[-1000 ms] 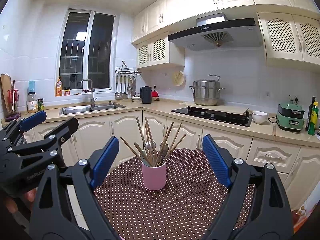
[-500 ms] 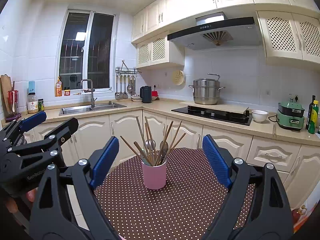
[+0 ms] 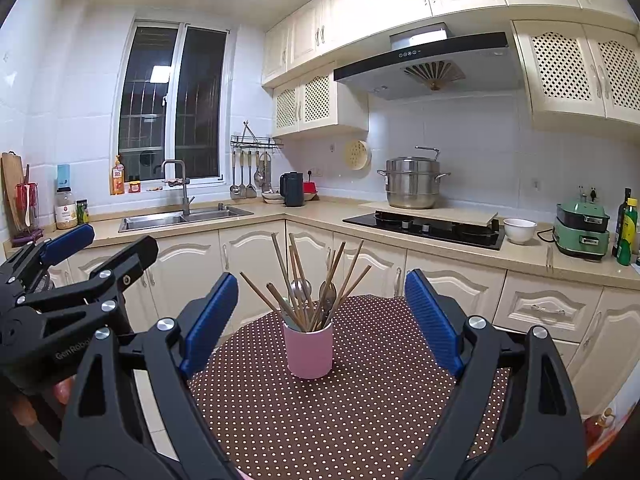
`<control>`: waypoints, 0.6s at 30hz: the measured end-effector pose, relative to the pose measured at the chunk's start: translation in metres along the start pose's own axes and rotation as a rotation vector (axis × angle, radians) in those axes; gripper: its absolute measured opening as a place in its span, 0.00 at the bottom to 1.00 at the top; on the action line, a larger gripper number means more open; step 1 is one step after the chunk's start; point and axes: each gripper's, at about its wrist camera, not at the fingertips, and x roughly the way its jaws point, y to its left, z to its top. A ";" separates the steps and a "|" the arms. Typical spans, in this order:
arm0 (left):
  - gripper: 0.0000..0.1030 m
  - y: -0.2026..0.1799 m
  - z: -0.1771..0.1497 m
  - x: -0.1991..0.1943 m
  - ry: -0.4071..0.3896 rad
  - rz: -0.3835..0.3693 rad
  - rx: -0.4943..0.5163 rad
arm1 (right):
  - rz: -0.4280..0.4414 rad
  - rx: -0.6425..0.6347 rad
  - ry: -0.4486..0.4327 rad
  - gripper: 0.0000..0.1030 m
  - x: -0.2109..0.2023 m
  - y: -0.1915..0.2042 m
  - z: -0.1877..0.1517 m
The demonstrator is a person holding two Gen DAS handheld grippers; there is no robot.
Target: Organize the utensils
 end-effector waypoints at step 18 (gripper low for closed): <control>0.85 0.001 -0.001 0.006 0.016 -0.001 -0.002 | 0.001 0.003 0.011 0.82 0.004 0.001 -0.002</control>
